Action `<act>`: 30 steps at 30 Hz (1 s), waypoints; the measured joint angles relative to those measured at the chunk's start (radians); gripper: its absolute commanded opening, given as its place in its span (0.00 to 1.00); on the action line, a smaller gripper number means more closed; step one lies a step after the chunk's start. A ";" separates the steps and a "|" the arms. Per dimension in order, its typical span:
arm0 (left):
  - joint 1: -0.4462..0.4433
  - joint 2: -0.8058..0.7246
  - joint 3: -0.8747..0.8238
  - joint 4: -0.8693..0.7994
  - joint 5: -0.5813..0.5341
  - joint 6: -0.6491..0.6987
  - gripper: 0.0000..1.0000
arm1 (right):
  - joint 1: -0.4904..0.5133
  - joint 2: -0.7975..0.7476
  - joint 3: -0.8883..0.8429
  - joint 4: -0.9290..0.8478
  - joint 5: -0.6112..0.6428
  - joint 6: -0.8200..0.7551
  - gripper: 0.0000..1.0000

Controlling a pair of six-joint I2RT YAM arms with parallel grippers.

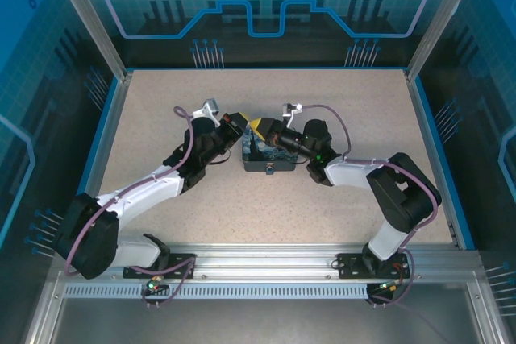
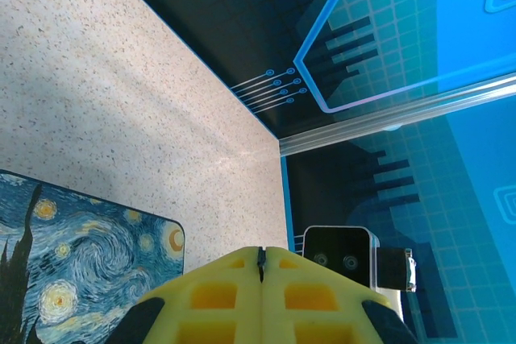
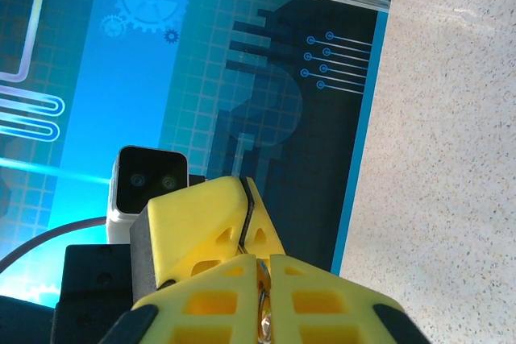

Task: Unlock the padlock with the key

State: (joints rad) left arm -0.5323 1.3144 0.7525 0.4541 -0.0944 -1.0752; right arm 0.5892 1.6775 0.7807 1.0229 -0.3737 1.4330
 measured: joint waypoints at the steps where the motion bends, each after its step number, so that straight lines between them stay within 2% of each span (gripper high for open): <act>1: 0.000 -0.002 -0.002 0.001 -0.004 0.000 0.00 | 0.000 0.000 0.000 -0.001 0.000 0.000 0.03; 11: -0.005 -0.010 -0.016 0.008 -0.014 0.000 0.00 | 0.000 0.000 0.000 -0.007 -0.002 0.000 0.00; 13: -0.006 -0.012 -0.019 0.008 -0.015 0.000 0.00 | -0.001 0.000 0.000 -0.009 -0.005 0.000 0.07; 15: -0.006 -0.014 -0.023 0.011 -0.015 0.000 0.00 | -0.001 0.000 0.000 -0.010 -0.006 0.000 0.08; 21: -0.007 -0.014 -0.030 0.022 -0.019 0.000 0.00 | -0.001 0.000 0.000 -0.012 -0.009 0.001 0.00; 30: -0.018 -0.034 -0.054 0.035 -0.041 -0.008 0.00 | -0.001 0.000 0.001 -0.013 -0.013 0.003 0.00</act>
State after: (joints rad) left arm -0.5507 1.2808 0.6983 0.4889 -0.1352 -1.0836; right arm 0.5884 1.6775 0.7818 1.0103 -0.3866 1.4364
